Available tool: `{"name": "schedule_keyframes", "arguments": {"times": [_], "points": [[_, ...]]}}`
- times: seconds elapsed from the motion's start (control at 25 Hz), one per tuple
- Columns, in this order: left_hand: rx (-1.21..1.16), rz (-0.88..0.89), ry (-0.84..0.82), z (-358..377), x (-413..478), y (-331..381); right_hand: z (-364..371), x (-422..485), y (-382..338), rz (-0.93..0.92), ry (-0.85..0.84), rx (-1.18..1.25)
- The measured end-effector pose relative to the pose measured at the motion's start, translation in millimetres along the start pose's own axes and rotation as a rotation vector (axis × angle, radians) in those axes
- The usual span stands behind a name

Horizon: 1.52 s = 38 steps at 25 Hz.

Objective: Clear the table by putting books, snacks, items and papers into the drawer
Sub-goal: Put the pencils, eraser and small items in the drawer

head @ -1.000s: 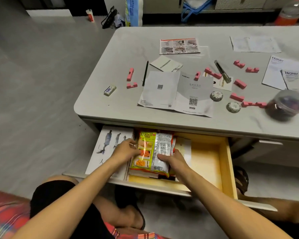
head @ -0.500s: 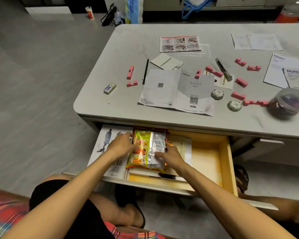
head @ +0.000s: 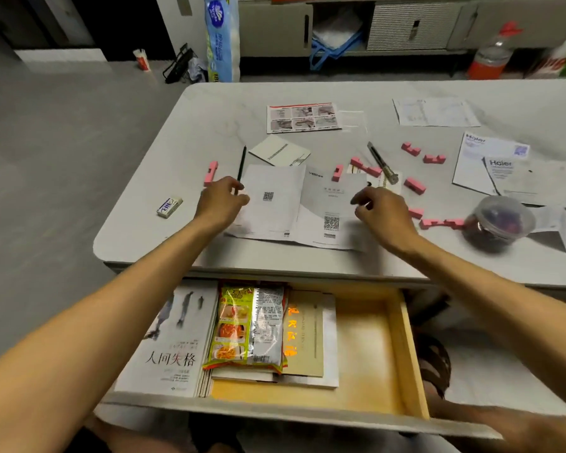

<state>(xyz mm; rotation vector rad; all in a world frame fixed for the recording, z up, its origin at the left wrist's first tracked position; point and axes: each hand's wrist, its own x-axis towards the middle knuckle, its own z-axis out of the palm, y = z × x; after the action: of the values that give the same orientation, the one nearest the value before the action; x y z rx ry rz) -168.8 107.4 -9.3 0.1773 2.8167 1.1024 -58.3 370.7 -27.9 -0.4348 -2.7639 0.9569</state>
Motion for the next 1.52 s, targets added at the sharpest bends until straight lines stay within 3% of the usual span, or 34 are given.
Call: {"name": "schedule_keyframes", "arguments": {"times": [0.12,0.28,0.56,0.72,0.92,1.04,1.2,1.36,1.52], "points": [[0.070,-0.048,0.037,21,43,5,-15,86,39,0.082,0.058,-0.183],[0.216,-0.081,0.000,43,87,-8,-12,142,67,0.122,-0.040,-0.386],[0.406,-0.123,0.076,53,122,-8,4,167,77,0.188,-0.079,-0.345],[0.345,-0.194,0.033,47,119,-1,2,163,70,0.185,-0.146,-0.341],[0.220,-0.053,0.071,21,89,-10,-2,141,52,0.204,0.009,-0.293],[0.132,-0.070,0.121,0,63,-38,-1,99,36,0.120,-0.034,-0.226],[0.290,-0.141,0.161,-20,29,-68,8,33,33,-0.056,-0.046,-0.456],[0.507,-0.226,0.207,-38,21,-99,18,15,35,0.055,-0.047,-0.571],[0.525,-0.269,0.207,-45,32,-106,15,24,36,0.076,-0.083,-0.541]]}}
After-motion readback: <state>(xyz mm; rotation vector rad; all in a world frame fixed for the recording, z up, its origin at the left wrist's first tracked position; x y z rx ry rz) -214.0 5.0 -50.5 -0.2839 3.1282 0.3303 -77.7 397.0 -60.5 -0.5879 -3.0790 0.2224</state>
